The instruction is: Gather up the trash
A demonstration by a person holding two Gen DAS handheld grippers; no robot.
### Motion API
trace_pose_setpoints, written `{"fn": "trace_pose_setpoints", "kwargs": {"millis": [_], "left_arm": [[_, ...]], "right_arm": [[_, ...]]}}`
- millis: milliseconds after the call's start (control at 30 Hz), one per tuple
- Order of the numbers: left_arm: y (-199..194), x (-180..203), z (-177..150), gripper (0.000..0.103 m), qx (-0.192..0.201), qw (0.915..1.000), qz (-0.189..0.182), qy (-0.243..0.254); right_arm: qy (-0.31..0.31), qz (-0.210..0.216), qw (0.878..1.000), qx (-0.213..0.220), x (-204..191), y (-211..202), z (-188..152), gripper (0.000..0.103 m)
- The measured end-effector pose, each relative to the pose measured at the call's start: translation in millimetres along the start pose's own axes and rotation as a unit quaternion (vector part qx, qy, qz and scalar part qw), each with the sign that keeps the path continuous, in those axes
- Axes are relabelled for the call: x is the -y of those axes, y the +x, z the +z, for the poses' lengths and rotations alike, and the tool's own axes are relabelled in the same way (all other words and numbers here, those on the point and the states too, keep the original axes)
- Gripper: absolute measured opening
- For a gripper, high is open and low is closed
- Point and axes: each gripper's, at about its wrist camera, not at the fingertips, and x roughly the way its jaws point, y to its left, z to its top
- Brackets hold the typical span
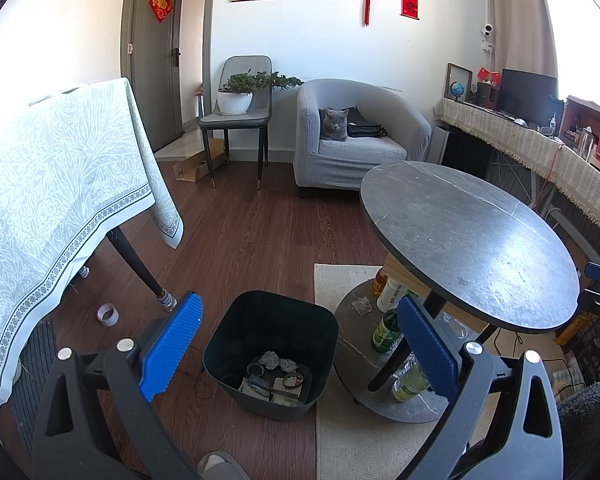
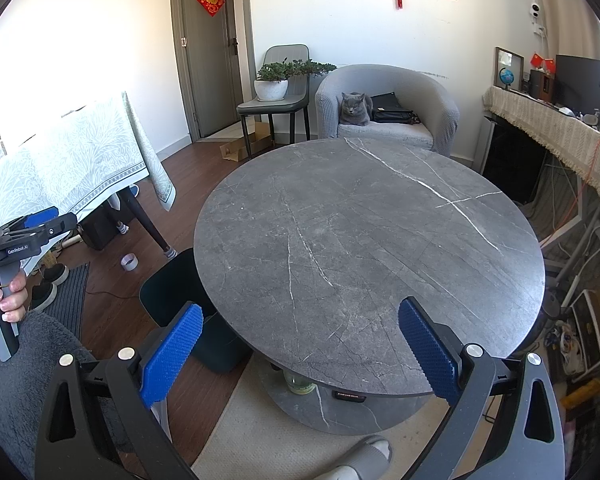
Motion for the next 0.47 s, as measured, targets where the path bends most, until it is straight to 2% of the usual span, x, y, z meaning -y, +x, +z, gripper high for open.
{"fn": "trace_pose_setpoints", "kwargs": {"millis": [467], "left_arm": [[2.2,1.3,-1.9,0.1,-0.002,1.0,0.002,0.001]], "right_arm": [[-0.002,-0.001,1.0,0.0,-0.3,0.1,-0.2,0.099]]}}
